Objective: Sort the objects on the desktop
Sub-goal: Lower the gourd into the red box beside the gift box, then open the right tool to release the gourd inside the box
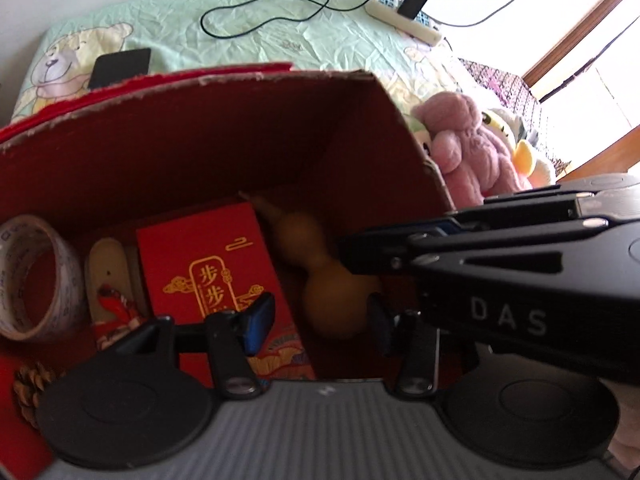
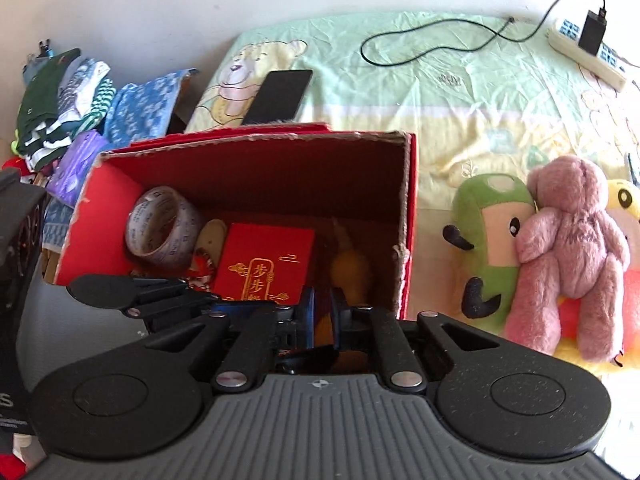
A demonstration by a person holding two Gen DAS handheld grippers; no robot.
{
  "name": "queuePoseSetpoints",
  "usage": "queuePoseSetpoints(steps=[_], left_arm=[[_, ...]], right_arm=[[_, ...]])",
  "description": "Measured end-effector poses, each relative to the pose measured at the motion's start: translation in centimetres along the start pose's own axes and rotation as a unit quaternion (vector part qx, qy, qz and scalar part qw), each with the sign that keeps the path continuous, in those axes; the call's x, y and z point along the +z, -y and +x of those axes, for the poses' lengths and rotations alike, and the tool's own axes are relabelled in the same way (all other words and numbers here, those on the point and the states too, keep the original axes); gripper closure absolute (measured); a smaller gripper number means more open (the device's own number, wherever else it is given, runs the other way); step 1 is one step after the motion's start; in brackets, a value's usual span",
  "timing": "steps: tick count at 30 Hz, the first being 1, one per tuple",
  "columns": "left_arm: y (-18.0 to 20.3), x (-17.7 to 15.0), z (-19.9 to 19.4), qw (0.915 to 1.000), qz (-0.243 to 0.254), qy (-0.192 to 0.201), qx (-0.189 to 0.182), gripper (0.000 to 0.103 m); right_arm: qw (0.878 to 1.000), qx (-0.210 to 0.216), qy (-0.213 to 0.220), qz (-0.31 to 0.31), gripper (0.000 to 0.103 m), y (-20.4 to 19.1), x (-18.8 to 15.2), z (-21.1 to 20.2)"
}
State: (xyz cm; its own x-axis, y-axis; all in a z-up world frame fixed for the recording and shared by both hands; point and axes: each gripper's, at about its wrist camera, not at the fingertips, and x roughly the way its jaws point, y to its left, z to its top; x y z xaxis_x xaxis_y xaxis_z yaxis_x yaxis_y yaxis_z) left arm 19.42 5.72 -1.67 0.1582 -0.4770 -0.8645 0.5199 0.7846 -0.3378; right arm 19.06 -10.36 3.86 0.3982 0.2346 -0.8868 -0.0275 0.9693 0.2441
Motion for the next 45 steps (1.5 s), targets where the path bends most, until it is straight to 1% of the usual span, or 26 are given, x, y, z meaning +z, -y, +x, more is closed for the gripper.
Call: queuePoseSetpoints(steps=[1,5,9,13,16,24,28,30,32,41,45], left_arm=[[0.1,0.1,0.2,1.0,0.0,-0.005,0.002,0.054],[0.6,0.3,0.8,0.9996,0.012,-0.011,0.023,0.052],[1.0,0.4,1.0,0.9995,0.017,-0.011,0.025,0.052],[0.6,0.5,1.1,0.9995,0.003,-0.012,0.029,0.053],[0.3,0.5,0.8,0.9993,0.0,-0.006,0.037,0.053],[0.2,0.4,0.7,0.999,-0.006,-0.001,0.045,0.052],[0.7,0.3,0.7,0.9984,-0.001,0.005,0.056,0.048],[0.9,0.3,0.6,0.9979,0.002,0.008,0.064,0.043],[1.1,0.4,0.6,0.9975,0.006,0.012,0.069,0.037],[1.2,0.5,0.6,0.9969,0.009,0.012,0.077,0.036],[1.4,0.3,0.4,0.996,0.01,0.017,0.087,0.035]], right_arm=[[1.0,0.0,0.004,-0.002,0.096,0.0,0.0,0.1],[1.0,-0.004,0.015,-0.015,0.095,-0.4,0.1,0.1],[1.0,-0.012,0.017,-0.023,0.094,-0.7,0.3,0.5],[0.999,-0.016,0.019,-0.026,0.093,-0.9,0.6,0.7],[0.999,-0.021,0.021,-0.03,0.093,-1.0,0.6,0.7],[0.999,-0.024,0.031,-0.037,0.093,-1.2,0.2,0.8],[0.998,-0.028,0.037,-0.038,0.093,-1.2,0.0,0.7],[0.998,-0.031,0.04,-0.038,0.092,-1.3,-0.2,0.6],[0.998,-0.032,0.043,-0.038,0.092,-1.2,-0.3,0.5],[0.997,-0.038,0.057,-0.032,0.094,-1.2,-0.7,0.4],[0.997,-0.036,0.063,-0.031,0.093,-1.1,-0.8,0.3]])
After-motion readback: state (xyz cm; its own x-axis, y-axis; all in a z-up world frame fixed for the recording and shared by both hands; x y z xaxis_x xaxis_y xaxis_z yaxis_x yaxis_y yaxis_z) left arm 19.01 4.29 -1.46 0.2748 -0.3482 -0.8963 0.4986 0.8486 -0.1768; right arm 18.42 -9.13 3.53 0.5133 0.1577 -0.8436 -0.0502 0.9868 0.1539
